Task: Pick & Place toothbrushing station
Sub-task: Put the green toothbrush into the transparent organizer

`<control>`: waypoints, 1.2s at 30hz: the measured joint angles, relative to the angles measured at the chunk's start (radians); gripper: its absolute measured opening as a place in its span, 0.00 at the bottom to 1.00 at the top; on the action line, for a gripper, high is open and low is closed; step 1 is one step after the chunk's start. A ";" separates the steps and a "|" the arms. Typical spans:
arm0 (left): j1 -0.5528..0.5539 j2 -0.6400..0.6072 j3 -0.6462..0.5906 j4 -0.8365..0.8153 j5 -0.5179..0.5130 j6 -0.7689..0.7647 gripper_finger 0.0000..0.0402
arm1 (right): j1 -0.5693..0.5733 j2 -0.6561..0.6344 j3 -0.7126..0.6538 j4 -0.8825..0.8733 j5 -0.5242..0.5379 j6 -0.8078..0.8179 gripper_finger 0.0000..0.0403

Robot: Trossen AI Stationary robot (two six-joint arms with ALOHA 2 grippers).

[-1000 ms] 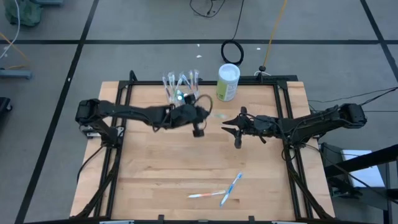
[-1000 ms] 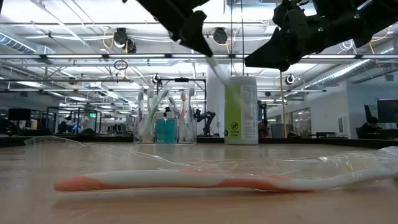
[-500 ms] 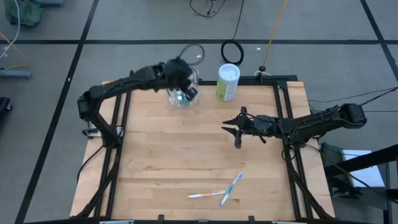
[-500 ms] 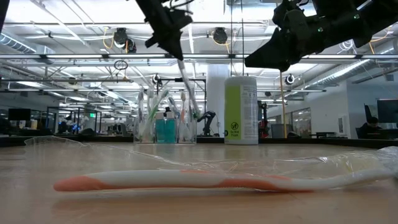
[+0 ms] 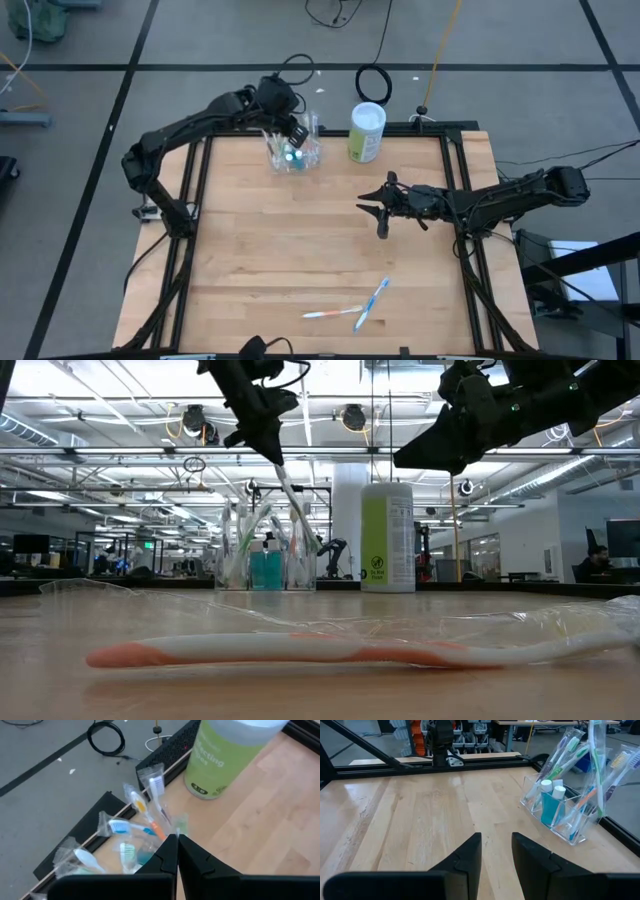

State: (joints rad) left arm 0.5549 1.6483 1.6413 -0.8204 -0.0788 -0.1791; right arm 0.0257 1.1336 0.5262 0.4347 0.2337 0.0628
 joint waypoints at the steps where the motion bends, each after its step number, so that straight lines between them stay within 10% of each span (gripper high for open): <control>1: 0.000 -0.003 0.000 -0.003 0.001 0.000 0.01 | 0.000 0.000 0.000 0.000 0.000 0.000 0.25; 20: -0.001 0.034 0.062 -0.118 0.000 -0.034 0.02 | 0.000 0.000 0.000 0.001 0.000 0.000 0.25; 36: 0.016 0.184 0.061 0.101 -0.003 0.025 0.09 | 0.000 0.000 0.000 0.001 0.000 0.000 0.25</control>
State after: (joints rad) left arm 0.5705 1.8323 1.7020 -0.7189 -0.0818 -0.1541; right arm 0.0257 1.1332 0.5262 0.4355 0.2337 0.0628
